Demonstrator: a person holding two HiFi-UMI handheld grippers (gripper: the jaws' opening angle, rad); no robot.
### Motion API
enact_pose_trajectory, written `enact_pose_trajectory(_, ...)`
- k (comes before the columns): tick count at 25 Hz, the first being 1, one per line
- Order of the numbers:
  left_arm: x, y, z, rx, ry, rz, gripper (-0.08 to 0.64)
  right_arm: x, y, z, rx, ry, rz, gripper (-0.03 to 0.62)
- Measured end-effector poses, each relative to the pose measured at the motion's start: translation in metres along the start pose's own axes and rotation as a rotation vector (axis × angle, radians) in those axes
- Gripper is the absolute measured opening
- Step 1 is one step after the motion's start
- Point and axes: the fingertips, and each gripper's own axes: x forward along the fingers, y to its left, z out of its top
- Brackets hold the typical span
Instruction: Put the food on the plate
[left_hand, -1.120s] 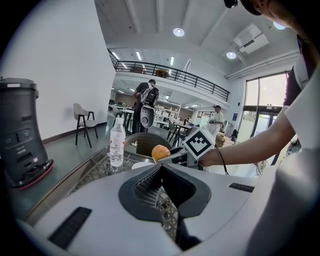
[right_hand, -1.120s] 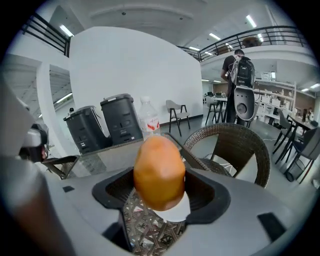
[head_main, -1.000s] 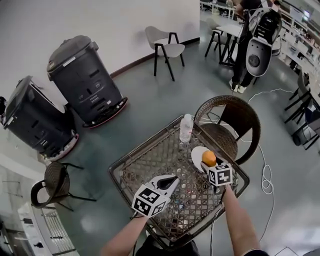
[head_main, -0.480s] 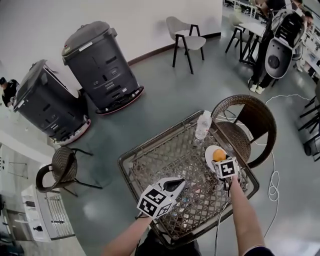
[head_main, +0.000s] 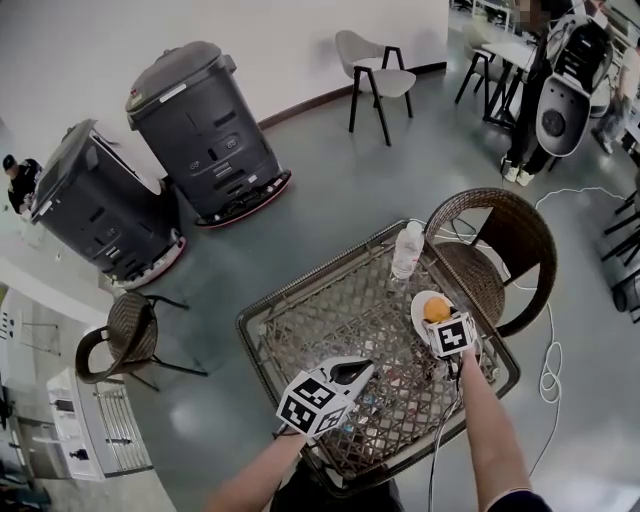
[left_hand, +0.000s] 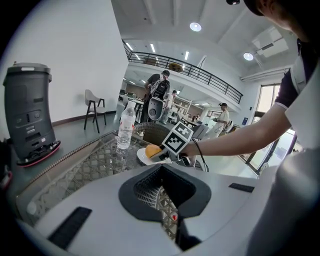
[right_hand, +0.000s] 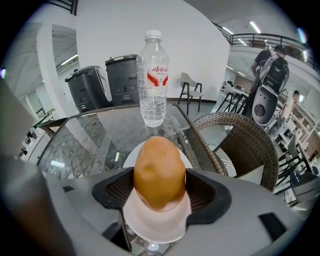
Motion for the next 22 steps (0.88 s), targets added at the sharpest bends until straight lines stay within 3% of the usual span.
enact_pose_trajectory(6,-0.001,-0.002,0.003,0.003,0.007,0.005,0.008,0.003,-0.002,-0.003,0.006,-0.011,0.015,0.325)
enact_pose_trajectory(11,0.001,-0.008,0.004,0.006,0.0,-0.014,0.008,-0.012,-0.008,0.005,0.056,-0.095,-0.002,0.339)
enact_pose_trajectory(20,0.006,-0.036,0.018,0.057,-0.041,-0.149,0.008,-0.085,0.016,-0.011,0.177,-0.25,-0.035,0.336)
enact_pose_trajectory(22,0.006,-0.044,0.026,0.093,-0.048,-0.194,0.008,-0.114,0.021,-0.009,0.202,-0.313,-0.06,0.266)
